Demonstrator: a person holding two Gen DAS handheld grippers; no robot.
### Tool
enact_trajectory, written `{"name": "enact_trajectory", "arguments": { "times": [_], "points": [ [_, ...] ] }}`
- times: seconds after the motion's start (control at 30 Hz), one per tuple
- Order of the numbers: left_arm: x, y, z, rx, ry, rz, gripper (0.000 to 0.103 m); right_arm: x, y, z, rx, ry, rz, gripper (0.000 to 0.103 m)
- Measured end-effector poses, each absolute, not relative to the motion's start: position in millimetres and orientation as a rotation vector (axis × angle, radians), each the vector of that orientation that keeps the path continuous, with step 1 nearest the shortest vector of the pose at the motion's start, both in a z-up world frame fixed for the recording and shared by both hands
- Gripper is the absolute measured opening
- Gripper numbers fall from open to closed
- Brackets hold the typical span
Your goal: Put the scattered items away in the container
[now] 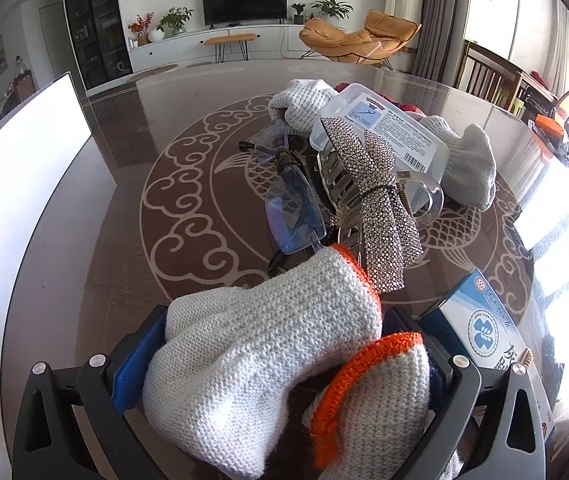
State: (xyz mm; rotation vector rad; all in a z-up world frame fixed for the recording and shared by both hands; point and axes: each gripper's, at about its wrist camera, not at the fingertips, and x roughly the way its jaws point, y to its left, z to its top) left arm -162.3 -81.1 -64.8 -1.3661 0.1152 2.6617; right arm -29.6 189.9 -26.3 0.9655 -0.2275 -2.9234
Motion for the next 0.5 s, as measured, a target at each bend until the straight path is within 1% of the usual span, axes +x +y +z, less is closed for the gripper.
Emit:
{"name": "enact_trajectory", "arguments": {
  "times": [0.5],
  "points": [
    [-162.6,-81.5,-64.6,-1.366,0.115,2.662,0.103,-30.1,190.7,-26.6,0.969,-0.237,-2.924,0.073]
  ]
}}
